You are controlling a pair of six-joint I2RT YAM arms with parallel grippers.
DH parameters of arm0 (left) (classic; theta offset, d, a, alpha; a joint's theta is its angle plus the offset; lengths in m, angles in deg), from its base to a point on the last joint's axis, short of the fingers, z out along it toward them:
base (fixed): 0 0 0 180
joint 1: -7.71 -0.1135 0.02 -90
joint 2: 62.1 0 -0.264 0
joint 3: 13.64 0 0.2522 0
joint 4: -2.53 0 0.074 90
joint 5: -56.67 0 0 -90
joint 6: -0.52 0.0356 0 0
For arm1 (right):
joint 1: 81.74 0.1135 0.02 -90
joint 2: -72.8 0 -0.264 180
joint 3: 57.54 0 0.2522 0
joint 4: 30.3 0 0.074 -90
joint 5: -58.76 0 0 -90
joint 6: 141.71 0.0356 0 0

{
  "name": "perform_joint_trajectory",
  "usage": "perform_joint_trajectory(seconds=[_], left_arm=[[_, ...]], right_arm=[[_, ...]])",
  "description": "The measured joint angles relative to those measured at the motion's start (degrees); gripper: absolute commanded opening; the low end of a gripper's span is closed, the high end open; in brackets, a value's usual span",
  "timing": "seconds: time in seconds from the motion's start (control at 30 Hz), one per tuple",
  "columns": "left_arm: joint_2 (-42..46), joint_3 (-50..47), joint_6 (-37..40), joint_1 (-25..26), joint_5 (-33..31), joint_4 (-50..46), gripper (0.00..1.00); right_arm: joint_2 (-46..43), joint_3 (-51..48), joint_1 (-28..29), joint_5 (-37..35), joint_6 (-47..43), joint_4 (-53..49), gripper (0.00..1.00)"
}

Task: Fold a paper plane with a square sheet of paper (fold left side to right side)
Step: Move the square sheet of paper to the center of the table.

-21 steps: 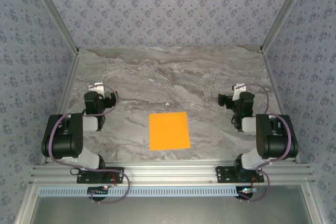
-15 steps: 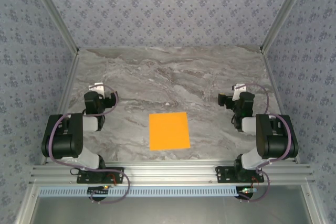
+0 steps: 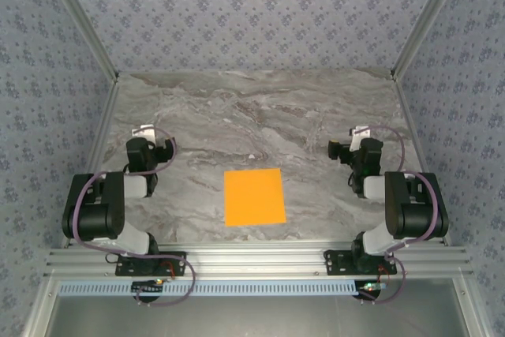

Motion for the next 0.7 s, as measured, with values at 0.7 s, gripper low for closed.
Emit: perform_joint_trajectory(seconds=[0.7], left_arm=[[20.5, 13.4, -34.1, 6.5, 16.2, -53.2, 0.98]], right_arm=[[-0.2, 35.6, 36.5, -0.8, 15.2, -57.7, 1.0]])
